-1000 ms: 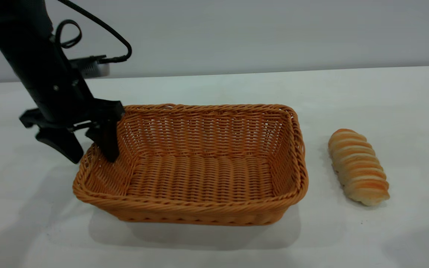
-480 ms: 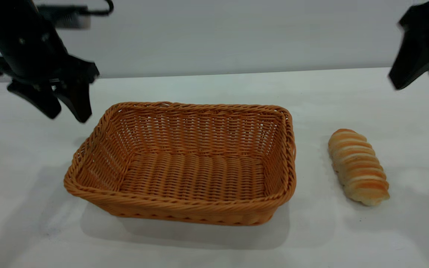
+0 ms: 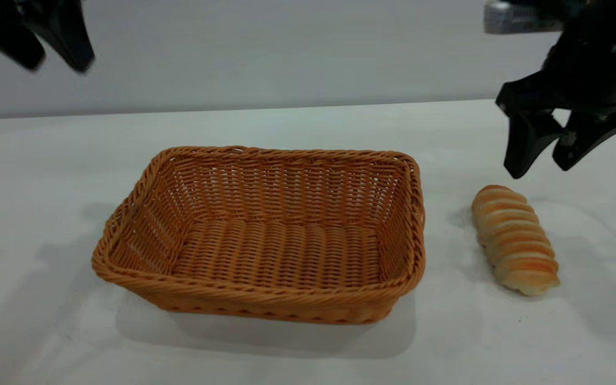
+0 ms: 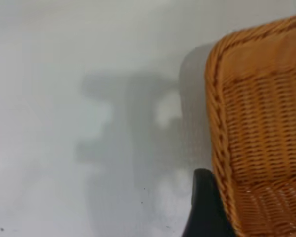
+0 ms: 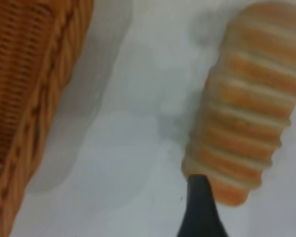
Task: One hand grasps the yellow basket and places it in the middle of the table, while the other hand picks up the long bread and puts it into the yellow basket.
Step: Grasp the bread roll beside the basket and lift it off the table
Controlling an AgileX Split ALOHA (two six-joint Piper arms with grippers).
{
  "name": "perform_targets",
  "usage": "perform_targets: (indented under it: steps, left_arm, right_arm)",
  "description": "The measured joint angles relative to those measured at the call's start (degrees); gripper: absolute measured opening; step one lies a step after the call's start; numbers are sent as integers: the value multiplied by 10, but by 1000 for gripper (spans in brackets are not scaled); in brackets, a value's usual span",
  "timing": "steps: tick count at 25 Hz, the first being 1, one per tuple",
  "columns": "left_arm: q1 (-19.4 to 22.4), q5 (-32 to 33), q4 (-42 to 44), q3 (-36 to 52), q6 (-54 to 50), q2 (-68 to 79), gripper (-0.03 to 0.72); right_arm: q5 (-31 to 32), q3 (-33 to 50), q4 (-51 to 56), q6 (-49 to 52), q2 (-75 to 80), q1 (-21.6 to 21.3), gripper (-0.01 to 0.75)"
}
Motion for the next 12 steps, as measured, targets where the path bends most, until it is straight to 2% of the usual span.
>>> perform_targets:
  steps: [12]
  left_arm:
    - [0,67,-5,0,-17,-100,541]
  right_arm:
    - [21,-76,-32,0,108,0,587]
